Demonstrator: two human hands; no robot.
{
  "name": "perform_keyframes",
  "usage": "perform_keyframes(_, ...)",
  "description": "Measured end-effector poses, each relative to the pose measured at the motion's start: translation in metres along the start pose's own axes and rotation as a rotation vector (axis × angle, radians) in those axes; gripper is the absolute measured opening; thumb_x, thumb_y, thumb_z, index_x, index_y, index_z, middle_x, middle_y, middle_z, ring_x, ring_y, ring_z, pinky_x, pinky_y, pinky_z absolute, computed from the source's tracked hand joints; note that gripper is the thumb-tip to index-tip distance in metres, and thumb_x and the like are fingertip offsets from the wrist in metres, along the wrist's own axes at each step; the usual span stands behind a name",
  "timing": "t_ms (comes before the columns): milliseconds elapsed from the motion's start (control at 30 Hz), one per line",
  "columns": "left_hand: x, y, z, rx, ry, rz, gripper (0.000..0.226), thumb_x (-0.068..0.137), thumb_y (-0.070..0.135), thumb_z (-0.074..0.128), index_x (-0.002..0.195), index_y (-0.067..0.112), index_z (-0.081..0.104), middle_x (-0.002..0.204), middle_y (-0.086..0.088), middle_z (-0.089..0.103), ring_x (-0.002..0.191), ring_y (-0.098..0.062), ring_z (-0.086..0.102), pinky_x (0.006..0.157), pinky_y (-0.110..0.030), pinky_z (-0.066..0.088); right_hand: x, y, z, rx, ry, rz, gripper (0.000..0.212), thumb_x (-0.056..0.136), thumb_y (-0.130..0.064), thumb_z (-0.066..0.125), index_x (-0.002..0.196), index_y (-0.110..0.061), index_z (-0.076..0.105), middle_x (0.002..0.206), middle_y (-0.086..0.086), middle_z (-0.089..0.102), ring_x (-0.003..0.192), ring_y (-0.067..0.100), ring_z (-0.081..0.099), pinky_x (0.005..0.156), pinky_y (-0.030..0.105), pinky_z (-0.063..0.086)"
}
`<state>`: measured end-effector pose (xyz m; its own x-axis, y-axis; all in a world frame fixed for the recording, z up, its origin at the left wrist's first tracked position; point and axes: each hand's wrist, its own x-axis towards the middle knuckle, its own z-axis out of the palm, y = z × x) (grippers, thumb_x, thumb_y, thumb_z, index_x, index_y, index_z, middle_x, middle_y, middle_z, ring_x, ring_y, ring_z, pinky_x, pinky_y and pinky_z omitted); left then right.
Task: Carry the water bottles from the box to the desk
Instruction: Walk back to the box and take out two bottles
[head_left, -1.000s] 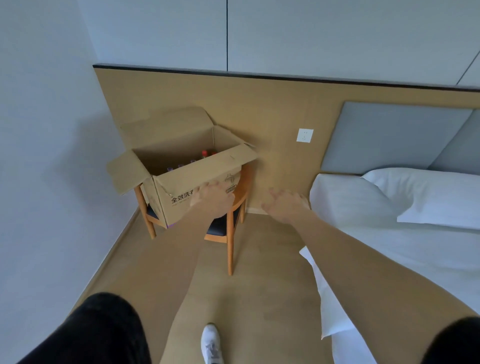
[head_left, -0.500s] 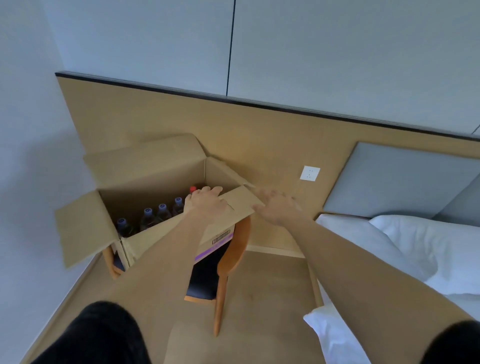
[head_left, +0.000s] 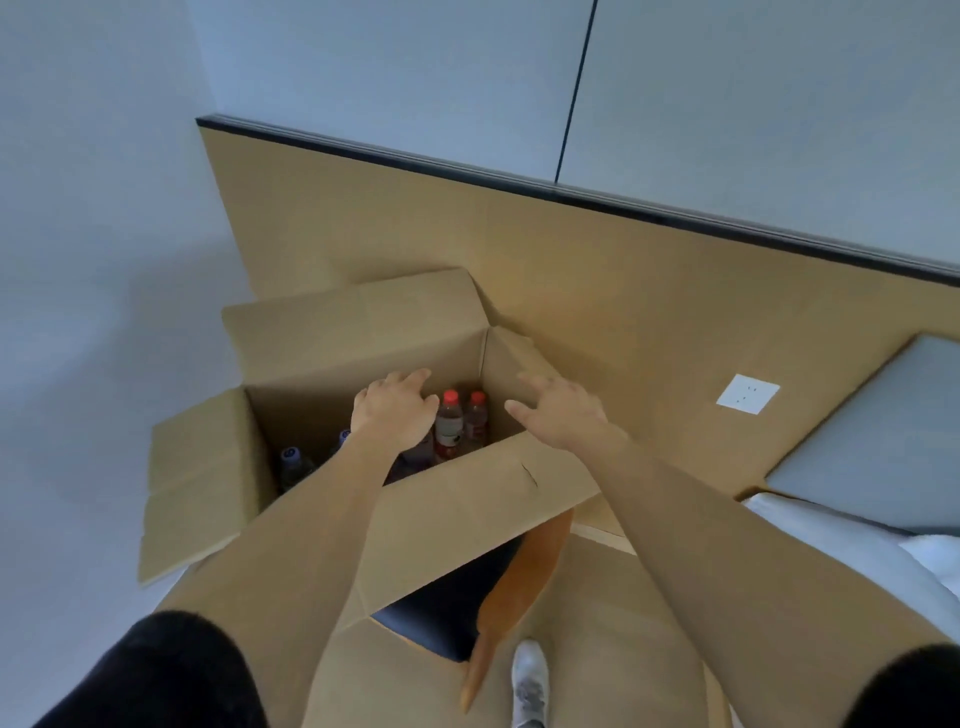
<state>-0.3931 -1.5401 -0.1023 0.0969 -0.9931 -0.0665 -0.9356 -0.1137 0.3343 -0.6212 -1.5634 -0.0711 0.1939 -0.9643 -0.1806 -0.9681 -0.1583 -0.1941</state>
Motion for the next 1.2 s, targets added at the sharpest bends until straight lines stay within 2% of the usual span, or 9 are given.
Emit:
perform_keyframes(167, 0.044, -0.016, 0.010, 0.047, -0.004, -0.178, 0.048, 0.103, 0.040, 0.038, 0.146, 0.019, 0.045, 0.138, -0.012, 0.055, 0.124, -0.034, 0.052, 0.103, -0.045, 0.040, 0.089, -0.006, 0.020, 0.026, -0.091, -0.172, 0.063, 0.099, -0.063, 0.039, 0.155, -0.035, 0.029, 0.154, 0.007, 0.043, 0.139, 0.033, 0.041, 0.111, 0.049, 0.037)
perform_keyframes(500, 0.082, -0.035, 0.039, 0.003, 0.036, -0.399, 0.054, 0.103, 0.042, 0.044, 0.154, 0.024, 0.038, 0.151, -0.008, 0.048, 0.136, -0.031, 0.046, 0.113, -0.046, 0.037, 0.210, -0.010, 0.051, 0.012, -0.294, -0.436, 0.062, 0.100, -0.056, 0.044, 0.155, -0.029, 0.032, 0.158, 0.007, 0.039, 0.143, 0.031, 0.037, 0.116, 0.045, 0.034)
perform_keyframes(633, 0.078, -0.047, 0.047, 0.014, -0.033, -0.453, 0.056, 0.102, 0.044, 0.048, 0.154, 0.028, 0.038, 0.155, -0.004, 0.045, 0.138, -0.030, 0.045, 0.113, -0.045, 0.037, 0.224, -0.017, 0.069, -0.021, -0.356, -0.490, 0.061, 0.099, -0.057, 0.045, 0.154, -0.031, 0.035, 0.154, 0.007, 0.044, 0.139, 0.032, 0.042, 0.112, 0.047, 0.037)
perform_keyframes(967, 0.083, -0.073, 0.065, -0.072, -0.127, -0.464, 0.056, 0.102, 0.042, 0.052, 0.154, 0.029, 0.038, 0.157, -0.004, 0.042, 0.139, -0.030, 0.045, 0.111, -0.049, 0.039, 0.245, -0.018, 0.099, -0.070, -0.451, -0.502, 0.060, 0.101, -0.056, 0.043, 0.155, -0.032, 0.032, 0.156, 0.007, 0.042, 0.139, 0.033, 0.042, 0.113, 0.049, 0.036)
perform_keyframes(1200, 0.091, -0.085, 0.084, -0.112, -0.230, -0.405, 0.062, 0.096, 0.043, 0.062, 0.153, 0.028, 0.040, 0.151, -0.005, 0.048, 0.137, -0.028, 0.047, 0.109, -0.044, 0.041, 0.256, -0.017, 0.115, -0.128, -0.494, -0.501, 0.063, 0.100, -0.055, 0.046, 0.156, -0.030, 0.032, 0.158, 0.006, 0.038, 0.141, 0.031, 0.041, 0.114, 0.046, 0.035)
